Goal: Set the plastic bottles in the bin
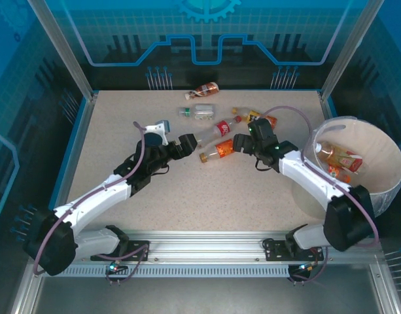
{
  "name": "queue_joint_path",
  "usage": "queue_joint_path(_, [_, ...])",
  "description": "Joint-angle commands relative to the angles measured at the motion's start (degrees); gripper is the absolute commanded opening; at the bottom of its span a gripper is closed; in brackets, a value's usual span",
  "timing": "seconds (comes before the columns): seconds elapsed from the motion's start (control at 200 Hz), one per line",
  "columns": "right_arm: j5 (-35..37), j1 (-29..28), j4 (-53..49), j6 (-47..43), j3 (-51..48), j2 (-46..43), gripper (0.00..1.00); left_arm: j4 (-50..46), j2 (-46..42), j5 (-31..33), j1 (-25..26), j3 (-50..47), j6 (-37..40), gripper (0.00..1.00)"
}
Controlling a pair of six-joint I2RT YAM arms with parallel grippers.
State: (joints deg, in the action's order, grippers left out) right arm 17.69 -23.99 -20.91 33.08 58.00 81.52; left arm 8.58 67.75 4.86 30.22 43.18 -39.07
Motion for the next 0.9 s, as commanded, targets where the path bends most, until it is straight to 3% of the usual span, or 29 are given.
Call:
queue_joint_path(0.0, [-5.83, 4.37, 0.37, -9.25, 6.76, 5.06, 0.97, -2.2, -1.82, -0.29, -0.77, -0.79, -0.24, 0.99])
queue_joint_path(0.065, [-7.67, 6.76, -2.82, -17.51, 12.58, 9.99, 0.97, -3.1, -1.95, 0.05, -1.03, -0.88, -0.44, 0.99])
queue_joint_path(0.135, [-5.03, 8.15, -6.95, -25.04, 18.93, 15.59, 0.97, -3.81, -2.0, 0.15, -1.29, -1.06, -1.13, 0.99])
queue_joint_path(0.38, [-2.92, 10.09, -15.01, -44.57, 39.24, 33.48, 0.95, -4.06, -2.09, -0.81, -2.74, -1.8, -3.11, 0.99])
queue_joint_path(0.645, [1.37, 13.2, -23.11, -53.05, 58.75, 48.91, 0.92, -8.53, -3.06, -0.87, -3.7, 0.0, -0.84, 0.99])
queue_joint_path(0.895, [-3.48, 14.58, -28.98, -59.46, 65.5, 56.67, 0.91, -10.15, -4.0, 0.42, -4.2, 0.5, 0.53, 0.99])
